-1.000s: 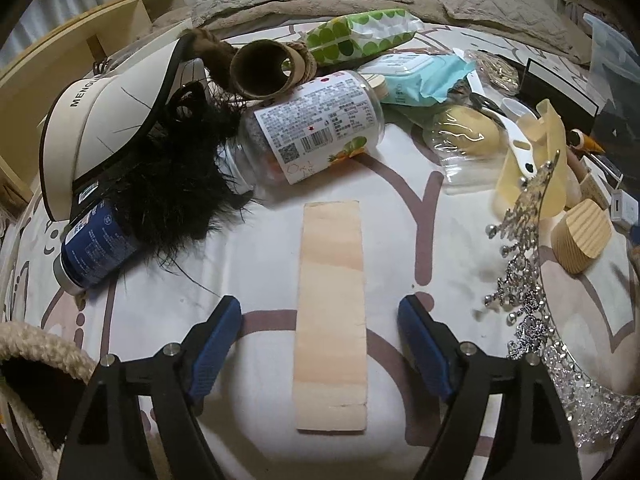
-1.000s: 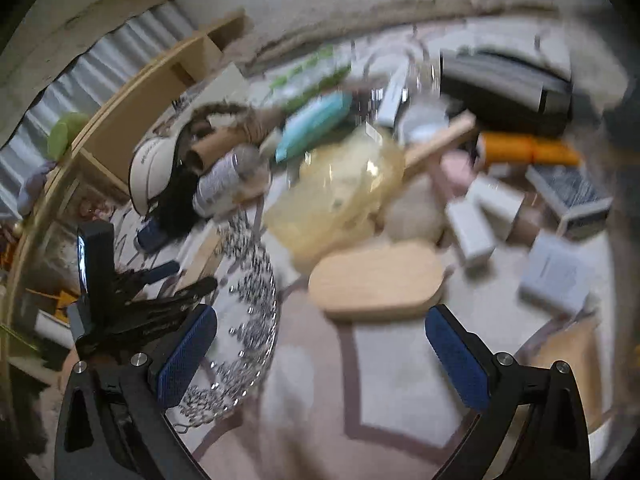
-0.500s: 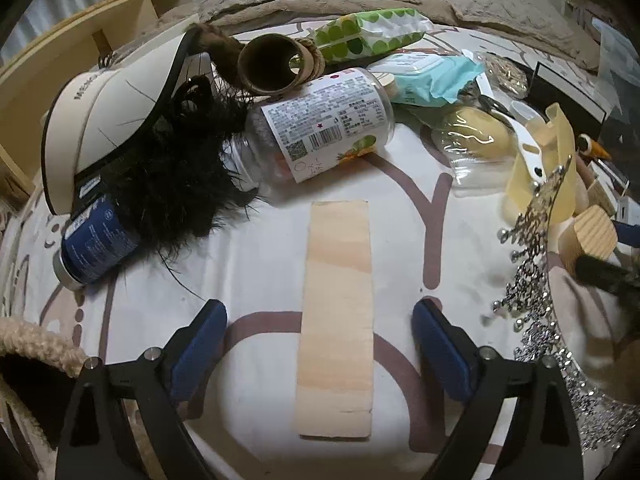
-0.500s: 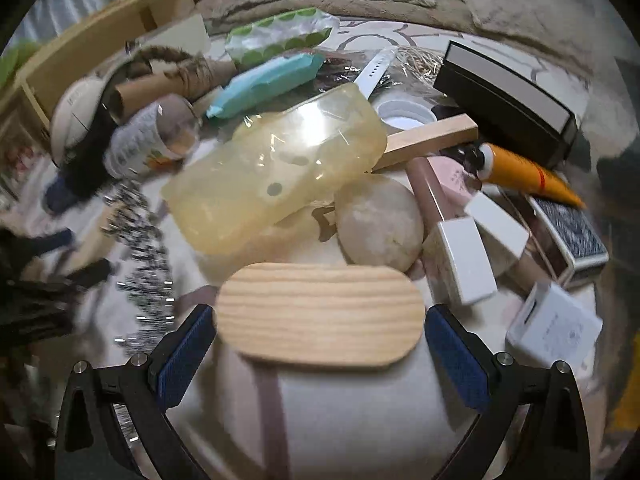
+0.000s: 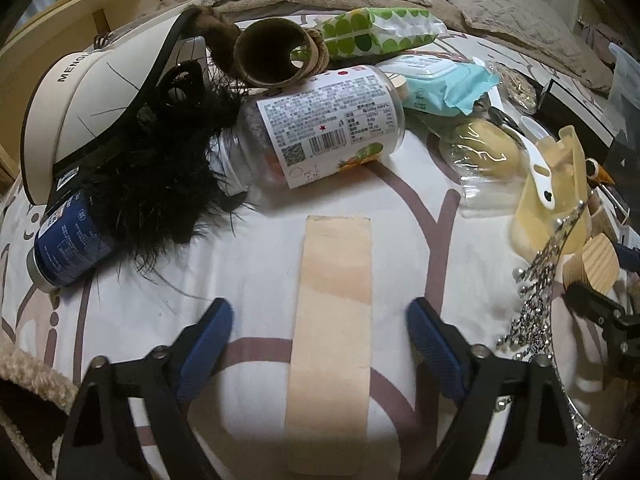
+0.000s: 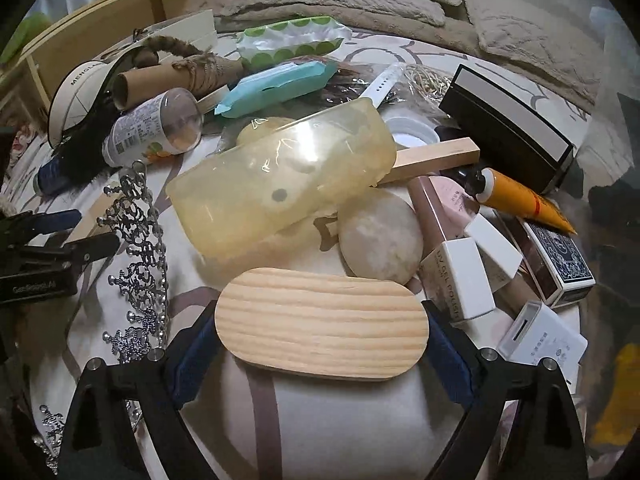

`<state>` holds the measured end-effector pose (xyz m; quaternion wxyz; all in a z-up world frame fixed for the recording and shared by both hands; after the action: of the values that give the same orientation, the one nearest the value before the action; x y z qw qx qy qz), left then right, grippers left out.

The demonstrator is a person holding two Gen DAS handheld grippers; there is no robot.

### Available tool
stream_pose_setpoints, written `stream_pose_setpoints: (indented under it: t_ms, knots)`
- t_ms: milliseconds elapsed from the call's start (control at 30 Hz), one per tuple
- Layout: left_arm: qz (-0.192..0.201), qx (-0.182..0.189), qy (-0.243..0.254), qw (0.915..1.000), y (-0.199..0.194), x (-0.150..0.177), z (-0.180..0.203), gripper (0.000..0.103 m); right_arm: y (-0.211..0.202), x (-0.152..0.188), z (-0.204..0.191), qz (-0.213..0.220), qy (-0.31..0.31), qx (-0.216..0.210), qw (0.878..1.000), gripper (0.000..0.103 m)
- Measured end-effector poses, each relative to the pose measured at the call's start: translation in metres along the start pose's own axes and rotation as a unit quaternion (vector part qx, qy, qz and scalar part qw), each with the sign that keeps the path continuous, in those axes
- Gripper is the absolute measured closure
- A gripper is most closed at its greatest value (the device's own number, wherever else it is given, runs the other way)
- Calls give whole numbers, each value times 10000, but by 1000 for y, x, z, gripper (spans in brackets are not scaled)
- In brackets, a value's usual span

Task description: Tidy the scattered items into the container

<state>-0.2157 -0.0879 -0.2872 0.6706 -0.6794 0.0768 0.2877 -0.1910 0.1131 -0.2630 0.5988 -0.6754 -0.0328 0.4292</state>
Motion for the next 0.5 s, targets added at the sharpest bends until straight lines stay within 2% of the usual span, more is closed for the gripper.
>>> stream_pose_setpoints:
  t_ms: [67,167,200,233,500]
  knots:
    - [-11,-7,54,10000,0,0,0,33,-3,-1,1,42,18,7,10000,9]
    - [-14,40,83,10000,0,-2,3,54,-6,-6,0,106,44,51,9999,9]
    - [0,43,87,10000,-1,-2,3,64,-7,-6,1,127,72,50,9999,9]
    - [-5,86,91,9999,-2,-3,5,69,-8,-7,2,145,93,44,9998,9]
    - [102,67,7,9999,-7,-3,10,70,-20,-8,0,339,70,34,9994,9]
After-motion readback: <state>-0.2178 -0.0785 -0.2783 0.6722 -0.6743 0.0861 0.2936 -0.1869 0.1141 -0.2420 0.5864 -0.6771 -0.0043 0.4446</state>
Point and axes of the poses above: each gripper's, at about its wrist camera, not at the fingertips, and y roughly the way its jaws point, z to its right, x to its underside, the point moved 4 cm from there along y, roughly the way its jaws point, and after that the axes turned 15 degrees about -y, right-handed, at the moved point
